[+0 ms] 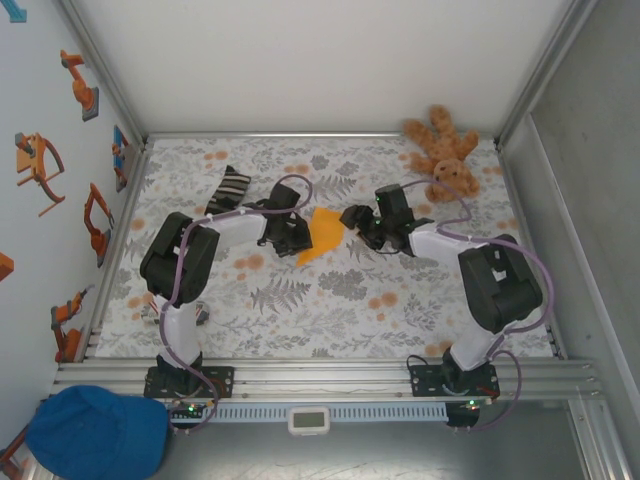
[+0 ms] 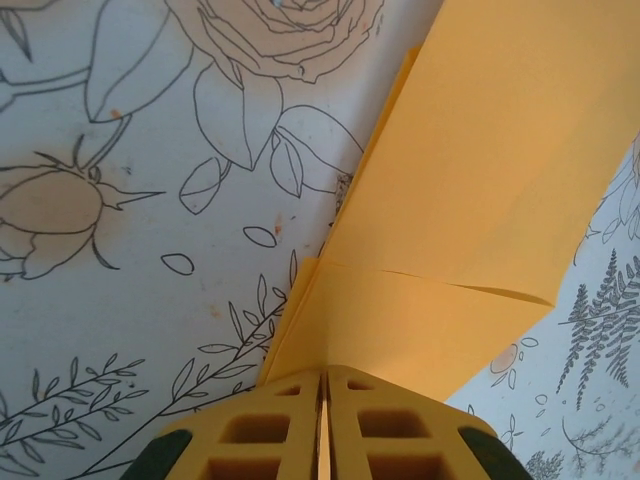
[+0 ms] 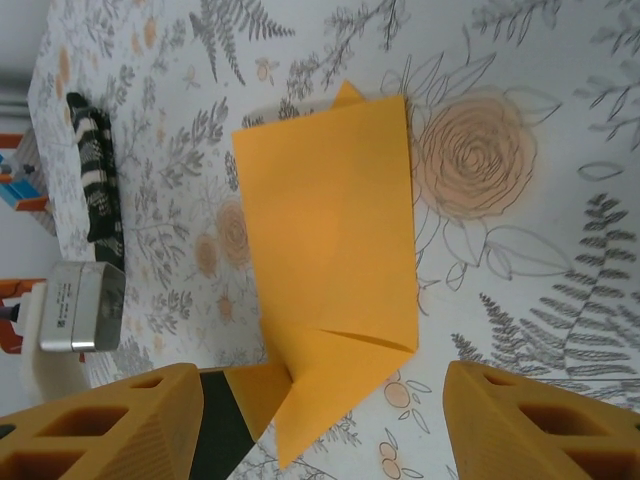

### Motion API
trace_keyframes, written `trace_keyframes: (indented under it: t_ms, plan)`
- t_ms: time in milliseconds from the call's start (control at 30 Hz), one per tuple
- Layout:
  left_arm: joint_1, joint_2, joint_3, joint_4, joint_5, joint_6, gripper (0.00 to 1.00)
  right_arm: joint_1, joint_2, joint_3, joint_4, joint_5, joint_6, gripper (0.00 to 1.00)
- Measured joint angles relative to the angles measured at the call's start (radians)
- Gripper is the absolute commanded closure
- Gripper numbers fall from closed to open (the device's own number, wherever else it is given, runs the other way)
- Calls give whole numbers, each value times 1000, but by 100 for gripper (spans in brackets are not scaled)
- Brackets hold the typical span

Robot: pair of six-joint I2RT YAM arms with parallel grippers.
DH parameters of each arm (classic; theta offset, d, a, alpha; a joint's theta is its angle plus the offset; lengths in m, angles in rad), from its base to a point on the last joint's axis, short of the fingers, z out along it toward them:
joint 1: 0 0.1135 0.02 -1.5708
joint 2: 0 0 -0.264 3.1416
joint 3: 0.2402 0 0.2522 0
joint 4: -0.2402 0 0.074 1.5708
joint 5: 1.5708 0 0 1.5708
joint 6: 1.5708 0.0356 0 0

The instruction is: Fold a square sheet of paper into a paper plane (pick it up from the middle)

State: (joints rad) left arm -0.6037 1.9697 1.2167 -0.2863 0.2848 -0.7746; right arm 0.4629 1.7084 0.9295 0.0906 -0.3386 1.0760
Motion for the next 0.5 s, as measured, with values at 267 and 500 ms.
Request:
trace_keyframes:
  t_ms: [267, 500]
  plan:
    - [20, 0, -15, 21, 43, -64, 88, 47, 85, 0, 40, -21, 68, 38]
    - [35, 0, -27, 35, 76, -118, 88, 51, 119, 2, 53, -32, 106, 39]
